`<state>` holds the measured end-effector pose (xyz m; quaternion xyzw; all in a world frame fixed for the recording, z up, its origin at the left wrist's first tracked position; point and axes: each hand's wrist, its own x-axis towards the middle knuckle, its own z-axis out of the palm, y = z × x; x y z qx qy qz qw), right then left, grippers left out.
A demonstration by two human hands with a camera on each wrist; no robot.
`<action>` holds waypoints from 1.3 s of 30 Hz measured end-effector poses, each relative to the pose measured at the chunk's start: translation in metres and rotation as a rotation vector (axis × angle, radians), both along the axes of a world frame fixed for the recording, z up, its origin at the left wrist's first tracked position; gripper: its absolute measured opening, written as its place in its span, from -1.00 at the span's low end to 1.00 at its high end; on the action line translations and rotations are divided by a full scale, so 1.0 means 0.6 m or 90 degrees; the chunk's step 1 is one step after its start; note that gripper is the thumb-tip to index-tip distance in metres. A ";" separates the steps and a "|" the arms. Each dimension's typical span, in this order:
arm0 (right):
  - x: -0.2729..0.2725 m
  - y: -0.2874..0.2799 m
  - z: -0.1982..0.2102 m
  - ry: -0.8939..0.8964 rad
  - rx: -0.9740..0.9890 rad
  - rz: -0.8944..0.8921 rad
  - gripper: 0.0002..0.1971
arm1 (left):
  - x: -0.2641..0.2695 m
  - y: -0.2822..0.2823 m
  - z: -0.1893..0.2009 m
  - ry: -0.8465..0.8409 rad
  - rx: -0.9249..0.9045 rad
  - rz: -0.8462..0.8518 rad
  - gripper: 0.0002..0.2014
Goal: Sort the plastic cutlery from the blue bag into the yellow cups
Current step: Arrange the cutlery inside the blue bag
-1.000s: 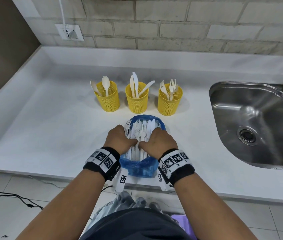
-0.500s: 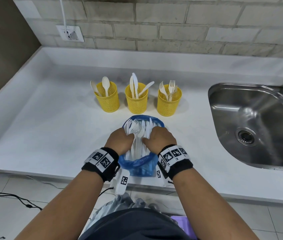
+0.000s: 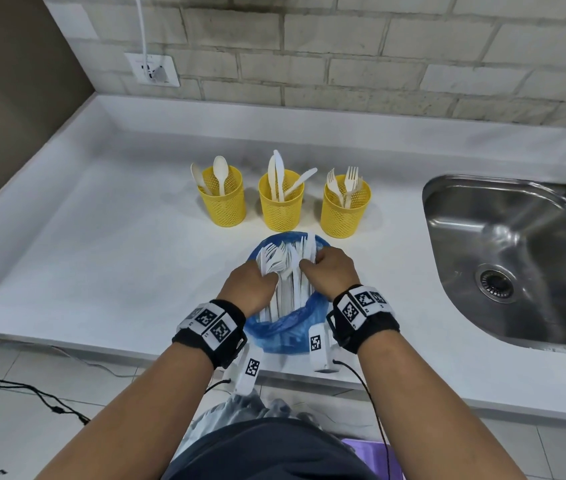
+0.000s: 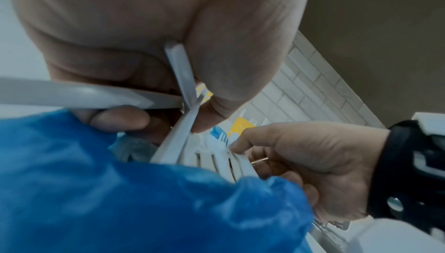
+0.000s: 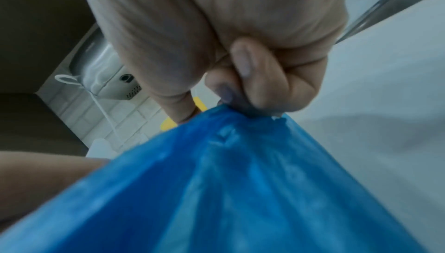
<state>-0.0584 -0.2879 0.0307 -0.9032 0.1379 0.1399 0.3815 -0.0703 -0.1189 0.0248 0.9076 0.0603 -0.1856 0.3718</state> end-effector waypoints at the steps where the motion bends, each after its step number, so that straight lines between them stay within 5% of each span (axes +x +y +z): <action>1: 0.001 0.002 0.000 0.000 -0.017 -0.007 -0.72 | 0.000 0.000 -0.001 0.005 0.006 -0.004 -0.73; 5: 0.003 0.013 0.006 0.002 -0.135 0.041 -0.78 | 0.002 0.002 -0.004 0.013 0.035 -0.016 -0.57; 14: 0.023 0.012 0.011 0.076 -0.175 0.103 -0.79 | 0.007 0.003 -0.014 -0.005 0.060 -0.018 -0.67; 35: 0.015 0.002 -0.012 0.031 -0.068 0.011 -0.66 | -0.008 0.001 0.012 -0.027 -0.016 0.031 -0.73; 39: 0.009 0.001 -0.013 0.019 -0.070 0.020 -0.62 | -0.010 0.005 0.015 -0.014 -0.057 0.043 -0.57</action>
